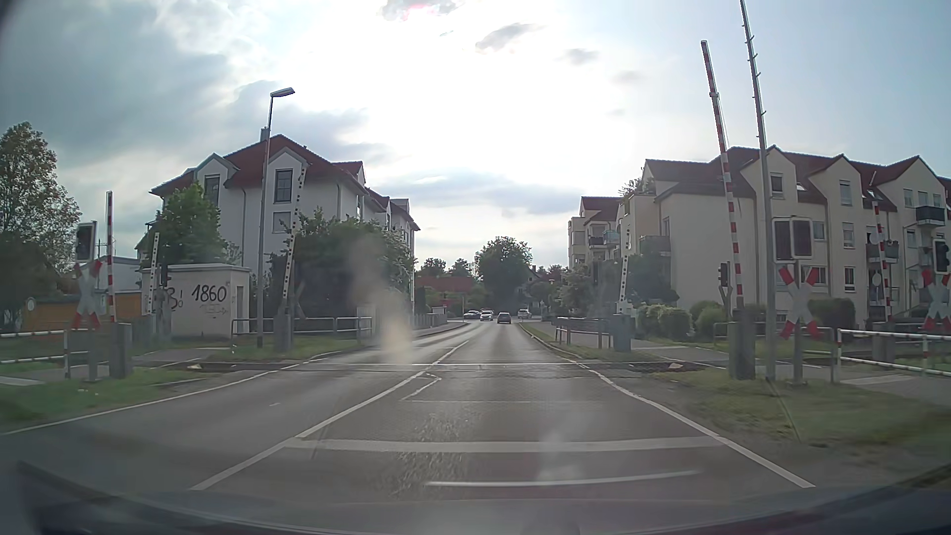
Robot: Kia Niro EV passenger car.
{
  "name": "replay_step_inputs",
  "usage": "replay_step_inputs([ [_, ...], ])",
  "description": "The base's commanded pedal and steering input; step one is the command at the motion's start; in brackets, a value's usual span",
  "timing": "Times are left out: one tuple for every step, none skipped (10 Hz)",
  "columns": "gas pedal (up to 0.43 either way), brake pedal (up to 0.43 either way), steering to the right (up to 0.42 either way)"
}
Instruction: Follow the waypoints while adhering to traffic rules and regulations
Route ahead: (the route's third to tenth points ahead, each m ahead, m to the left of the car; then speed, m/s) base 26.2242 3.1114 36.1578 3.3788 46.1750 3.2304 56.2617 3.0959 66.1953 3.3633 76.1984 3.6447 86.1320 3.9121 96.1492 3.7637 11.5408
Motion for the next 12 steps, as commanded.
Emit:
replay_step_inputs([
  [0.169, 0.000, 0.003],
  [0.177, 0.000, 0.002],
  [0.177, 0.000, 0.002],
  [0.177, 0.000, 0.002],
  [0.177, 0.000, 0.002],
  [0.177, 0.000, 0.000],
  [0.177, 0.000, -0.001],
  [0.177, 0.000, -0.002],
  [0.177, 0.000, -0.004],
  [0.189, 0.000, -0.003],
  [0.189, 0.000, -0.003],
  [0.197, 0.000, -0.005],
])
